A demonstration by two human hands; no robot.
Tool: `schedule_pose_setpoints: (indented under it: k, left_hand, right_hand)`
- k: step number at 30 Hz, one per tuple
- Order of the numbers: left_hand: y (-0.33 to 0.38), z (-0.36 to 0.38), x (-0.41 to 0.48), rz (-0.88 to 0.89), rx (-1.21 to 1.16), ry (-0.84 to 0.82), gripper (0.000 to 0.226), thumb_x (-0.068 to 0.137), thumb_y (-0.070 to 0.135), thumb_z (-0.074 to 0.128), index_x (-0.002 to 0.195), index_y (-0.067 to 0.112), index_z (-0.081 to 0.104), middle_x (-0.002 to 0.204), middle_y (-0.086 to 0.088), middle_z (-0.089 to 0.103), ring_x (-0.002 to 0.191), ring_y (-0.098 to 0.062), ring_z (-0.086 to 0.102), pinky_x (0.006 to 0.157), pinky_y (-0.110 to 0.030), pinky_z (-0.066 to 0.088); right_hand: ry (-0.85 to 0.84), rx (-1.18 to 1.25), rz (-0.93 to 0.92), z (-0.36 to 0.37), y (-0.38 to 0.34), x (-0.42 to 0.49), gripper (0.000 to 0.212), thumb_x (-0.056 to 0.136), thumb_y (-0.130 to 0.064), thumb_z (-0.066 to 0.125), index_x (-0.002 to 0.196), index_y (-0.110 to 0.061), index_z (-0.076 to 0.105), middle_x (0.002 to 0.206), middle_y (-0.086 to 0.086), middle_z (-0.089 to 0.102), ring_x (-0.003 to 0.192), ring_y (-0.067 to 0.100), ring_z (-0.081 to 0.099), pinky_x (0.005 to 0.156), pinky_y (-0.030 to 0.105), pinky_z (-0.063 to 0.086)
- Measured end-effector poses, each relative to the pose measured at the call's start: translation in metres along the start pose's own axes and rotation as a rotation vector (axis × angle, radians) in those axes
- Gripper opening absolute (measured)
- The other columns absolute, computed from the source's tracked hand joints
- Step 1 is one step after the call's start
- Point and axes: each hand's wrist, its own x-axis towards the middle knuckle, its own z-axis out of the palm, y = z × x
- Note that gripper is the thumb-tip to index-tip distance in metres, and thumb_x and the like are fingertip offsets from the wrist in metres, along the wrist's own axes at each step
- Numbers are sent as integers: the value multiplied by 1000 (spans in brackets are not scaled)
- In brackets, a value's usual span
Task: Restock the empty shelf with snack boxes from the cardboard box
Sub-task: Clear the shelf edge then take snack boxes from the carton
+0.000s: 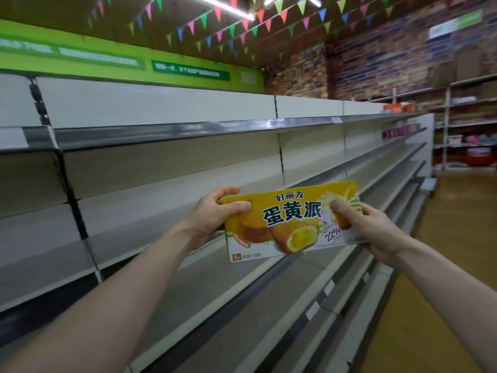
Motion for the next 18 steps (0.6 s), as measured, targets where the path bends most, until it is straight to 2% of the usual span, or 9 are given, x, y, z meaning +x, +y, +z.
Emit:
schedule_pose_setpoints:
  k: [2,5,9,11,15,18]
  left_hand:
    - [3,2,6,7,8,39,47,84,13,70,127,17,51,111,-10,62,80,-21,68,57,-26,57]
    - [7,8,15,21,-16,130,47,85,14,69,128,18,51,115,-12,62,86,-22,67,61,-28,58]
    - [8,13,22,39,-87,284,46,88,11,66,129,19,48,117,-13,60,93,-26,64,78,-37,55]
    - [8,11,21,43,-73,345,47,88,10,66,129,20,47,116,-13,60,94,-26,64,81,-38,53]
    - [10,-5,16,25,-18,466,47,88,11,67,130,17,47,119,-14,59,99,-27,63,83,-39,54]
    - [15,-23,11,17,-9,558,48,87,10,68,131,14,49,115,-13,59,95,-25,62,78,-38,55]
  right_hand:
    - [-32,-10,-15,0,1,21,50,79,-40,70,116,-8,63,96,10,75,87,27,71,82,37,55]
    - [-92,-9,-48,4,0,51,64,64,-57,73,110,-14,64,100,8,74,98,30,68,100,47,47]
    - [-190,-11,-80,15,-5,85,83,50,-69,77,114,-18,60,104,8,72,101,28,67,102,50,45]
    - [-258,-12,-79,23,-5,100,89,47,-70,78,116,-17,59,105,8,72,101,30,67,102,50,44]
    - [-331,39,-89,48,-2,125,79,53,-67,76,113,-16,62,106,7,71,103,28,66,103,47,43]
    - [-411,89,-65,76,2,138,54,78,-47,70,118,-14,59,108,10,70,103,26,65,101,42,45]
